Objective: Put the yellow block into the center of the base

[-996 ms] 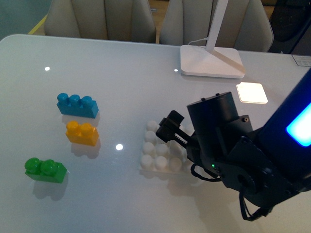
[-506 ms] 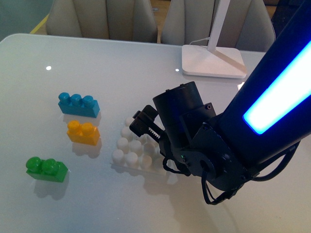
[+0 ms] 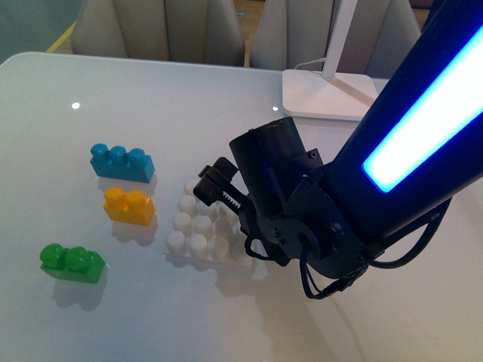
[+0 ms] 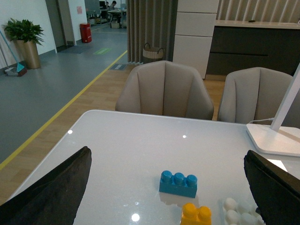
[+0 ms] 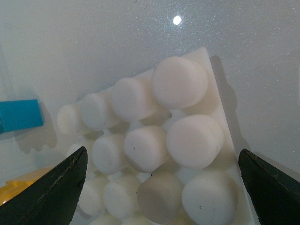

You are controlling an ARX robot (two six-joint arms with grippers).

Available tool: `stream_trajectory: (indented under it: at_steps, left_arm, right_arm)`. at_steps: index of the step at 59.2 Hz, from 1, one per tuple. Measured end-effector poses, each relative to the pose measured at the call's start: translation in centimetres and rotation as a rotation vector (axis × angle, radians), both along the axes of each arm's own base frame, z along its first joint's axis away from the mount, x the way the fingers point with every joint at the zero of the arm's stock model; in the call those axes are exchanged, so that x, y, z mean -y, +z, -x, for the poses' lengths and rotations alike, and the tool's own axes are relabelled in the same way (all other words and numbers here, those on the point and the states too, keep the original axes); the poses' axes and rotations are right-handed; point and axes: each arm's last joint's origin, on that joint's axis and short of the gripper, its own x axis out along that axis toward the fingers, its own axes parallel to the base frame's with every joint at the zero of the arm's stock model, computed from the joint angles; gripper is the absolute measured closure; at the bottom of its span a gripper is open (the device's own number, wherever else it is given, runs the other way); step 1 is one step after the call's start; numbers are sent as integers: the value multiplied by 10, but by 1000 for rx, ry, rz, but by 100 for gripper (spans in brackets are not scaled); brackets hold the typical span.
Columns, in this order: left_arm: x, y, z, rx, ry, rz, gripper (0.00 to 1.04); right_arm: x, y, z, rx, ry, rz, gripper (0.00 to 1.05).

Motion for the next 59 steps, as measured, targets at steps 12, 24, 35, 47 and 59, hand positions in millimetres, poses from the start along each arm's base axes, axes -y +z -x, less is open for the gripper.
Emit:
stream_trajectory:
  at_steps: [12,24,35,47,59]
  left_arm:
    - [0,0,0,0,0,0,7]
    - [0,0,0,0,0,0,7]
    - [0,0,0,0,0,0,7]
    - [0,0,0,0,0,0,7]
    - [0,0,0,0,0,0,7]
  right_arm:
    - [0,0,0,2,13,3,9]
    - [5,5,3,12,36,-16,9]
    - [29,13,4,-1,36,-26,9]
    - [62,25,4,-5,-1,-9,9]
    - [99,53,7,33,-1,-2,9]
